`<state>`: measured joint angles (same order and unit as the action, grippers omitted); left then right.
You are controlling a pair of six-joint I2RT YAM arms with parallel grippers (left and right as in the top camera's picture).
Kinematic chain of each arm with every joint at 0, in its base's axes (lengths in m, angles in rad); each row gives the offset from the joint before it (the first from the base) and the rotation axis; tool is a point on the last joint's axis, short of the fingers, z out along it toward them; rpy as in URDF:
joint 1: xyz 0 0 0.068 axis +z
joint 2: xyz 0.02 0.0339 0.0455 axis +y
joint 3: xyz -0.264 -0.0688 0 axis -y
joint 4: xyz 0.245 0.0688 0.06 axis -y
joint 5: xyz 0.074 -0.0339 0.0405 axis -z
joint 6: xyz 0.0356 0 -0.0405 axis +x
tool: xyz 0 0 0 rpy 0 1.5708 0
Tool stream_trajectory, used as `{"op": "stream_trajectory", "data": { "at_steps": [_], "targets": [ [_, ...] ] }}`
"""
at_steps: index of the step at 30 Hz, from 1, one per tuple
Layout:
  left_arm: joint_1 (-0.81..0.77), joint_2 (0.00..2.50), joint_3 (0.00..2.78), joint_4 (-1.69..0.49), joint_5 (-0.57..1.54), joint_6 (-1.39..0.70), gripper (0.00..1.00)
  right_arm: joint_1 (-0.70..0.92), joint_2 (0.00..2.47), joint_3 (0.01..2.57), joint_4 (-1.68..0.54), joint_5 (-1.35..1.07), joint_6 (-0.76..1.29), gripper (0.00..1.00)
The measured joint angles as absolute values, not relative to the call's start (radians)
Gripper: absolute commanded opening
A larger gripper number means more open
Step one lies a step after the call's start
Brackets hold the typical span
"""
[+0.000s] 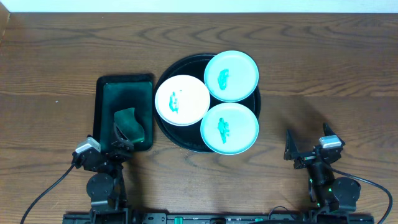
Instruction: Clean dirty plates on tray and stack at the side
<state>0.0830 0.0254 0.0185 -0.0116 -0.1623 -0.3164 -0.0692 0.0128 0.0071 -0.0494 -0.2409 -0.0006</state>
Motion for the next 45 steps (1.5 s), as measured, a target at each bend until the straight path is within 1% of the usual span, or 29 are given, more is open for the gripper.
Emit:
{"op": "stream_trajectory", "data": {
  "at_steps": [9, 16, 21, 26, 29, 34, 38, 41, 45],
  "targets": [
    [0.083, 0.025, 0.019, -0.006, -0.155, -0.321, 0.83, -0.069, 0.013, 0.007, -0.049, -0.241, -0.001, 0.99],
    [0.083, 0.028, 0.018, 0.009, 0.045, -0.329, 0.82, -0.069, 0.013, 0.007, -0.049, -0.241, -0.001, 0.99],
    [0.083, 0.099, 0.073, -0.065, 0.125, -0.316, 0.82, -0.069, 0.013, 0.007, -0.049, -0.241, -0.001, 0.99],
    [0.083, 0.318, 0.297, -0.184, 0.153, -0.267, 0.83, -0.069, 0.014, 0.007, -0.049, -0.239, -0.001, 0.99],
    [0.083, 0.497, 0.485, -0.312, 0.159, -0.234, 0.82, -0.069, 0.014, 0.007, -0.049, -0.238, -0.001, 0.99],
    [0.083, 0.818, 0.841, -0.624, 0.159, -0.205, 0.83, -0.069, 0.014, 0.007, -0.05, -0.238, -0.001, 0.99],
    [0.083, 1.032, 1.067, -0.856, 0.159, -0.2, 0.82, -0.069, 0.015, 0.007, -0.05, -0.237, -0.001, 0.99],
    [0.083, 1.147, 1.161, -0.95, 0.159, -0.197, 0.82, -0.069, 0.015, 0.007, -0.05, -0.237, -0.001, 0.99],
    [0.083, 1.229, 1.184, -0.992, 0.16, -0.193, 0.83, -0.069, 0.016, 0.007, -0.05, -0.237, -0.001, 0.99]
  ]
}}
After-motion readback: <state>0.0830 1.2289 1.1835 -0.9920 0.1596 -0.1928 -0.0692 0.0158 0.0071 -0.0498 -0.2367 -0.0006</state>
